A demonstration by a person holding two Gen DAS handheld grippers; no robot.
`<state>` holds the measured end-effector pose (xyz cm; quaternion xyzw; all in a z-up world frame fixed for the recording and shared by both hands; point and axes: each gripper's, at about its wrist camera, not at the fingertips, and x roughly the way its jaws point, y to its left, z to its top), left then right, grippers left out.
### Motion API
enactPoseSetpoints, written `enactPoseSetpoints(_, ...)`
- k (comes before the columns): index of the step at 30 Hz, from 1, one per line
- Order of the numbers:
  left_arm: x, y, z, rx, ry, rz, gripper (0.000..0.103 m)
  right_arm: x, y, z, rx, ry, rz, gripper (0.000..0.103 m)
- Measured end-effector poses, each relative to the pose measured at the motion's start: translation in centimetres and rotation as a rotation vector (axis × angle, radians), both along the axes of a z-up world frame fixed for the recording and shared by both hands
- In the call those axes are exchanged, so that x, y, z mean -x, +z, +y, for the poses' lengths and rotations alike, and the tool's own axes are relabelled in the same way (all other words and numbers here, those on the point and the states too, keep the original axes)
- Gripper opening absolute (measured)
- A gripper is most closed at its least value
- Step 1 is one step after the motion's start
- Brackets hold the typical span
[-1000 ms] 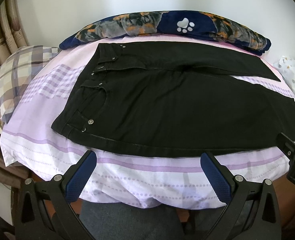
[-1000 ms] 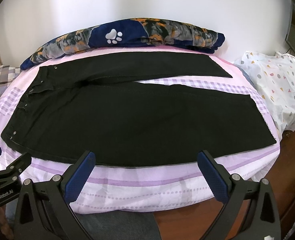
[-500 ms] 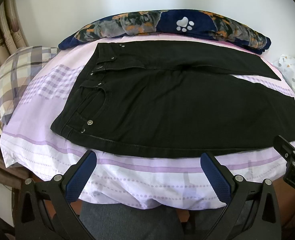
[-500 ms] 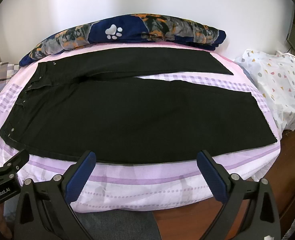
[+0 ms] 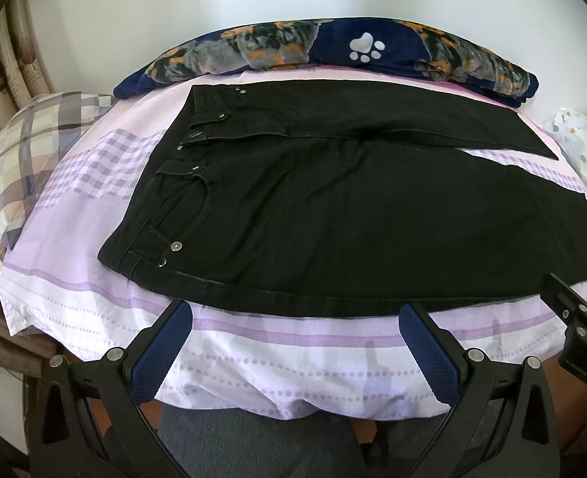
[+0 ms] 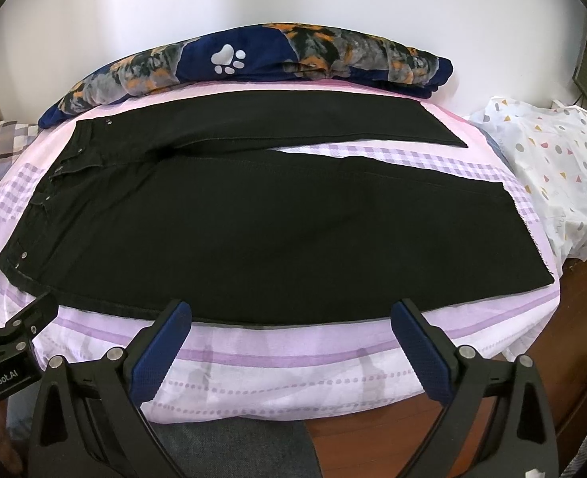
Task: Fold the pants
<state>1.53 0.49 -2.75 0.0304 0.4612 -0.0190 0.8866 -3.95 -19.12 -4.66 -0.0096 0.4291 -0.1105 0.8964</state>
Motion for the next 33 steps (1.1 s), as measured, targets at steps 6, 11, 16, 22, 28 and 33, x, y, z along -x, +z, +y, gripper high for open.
enactPoseSetpoints(6,0.0,0.0,0.0,0.001,0.000,0.004,0.103,0.0,-0.1,0.1,0.000,0.006,0.004,0.099)
enactPoseSetpoints(11,-0.2,-0.1,0.2,0.001,-0.001,0.008,0.103,-0.1,-0.2,0.2,-0.001,0.011,0.011,0.099)
enactPoseSetpoints(16,-0.3,-0.3,0.4,0.004,0.000,0.016,0.103,-0.2,-0.3,0.3,-0.002,0.015,0.019,0.099)
enactPoseSetpoints(22,-0.3,-0.3,0.3,0.006,-0.002,0.019,0.103,-0.3,-0.4,0.3,-0.006,0.024,0.026,0.099)
enactPoseSetpoints(28,-0.8,-0.1,0.6,0.029,-0.001,0.015,0.103,-0.2,-0.2,0.3,-0.049,0.050,0.004,0.099)
enactPoseSetpoints(33,-2.3,0.7,1.7,0.045,0.004,-0.004,0.100,-0.9,0.5,0.0,-0.109,0.073,-0.004,0.099)
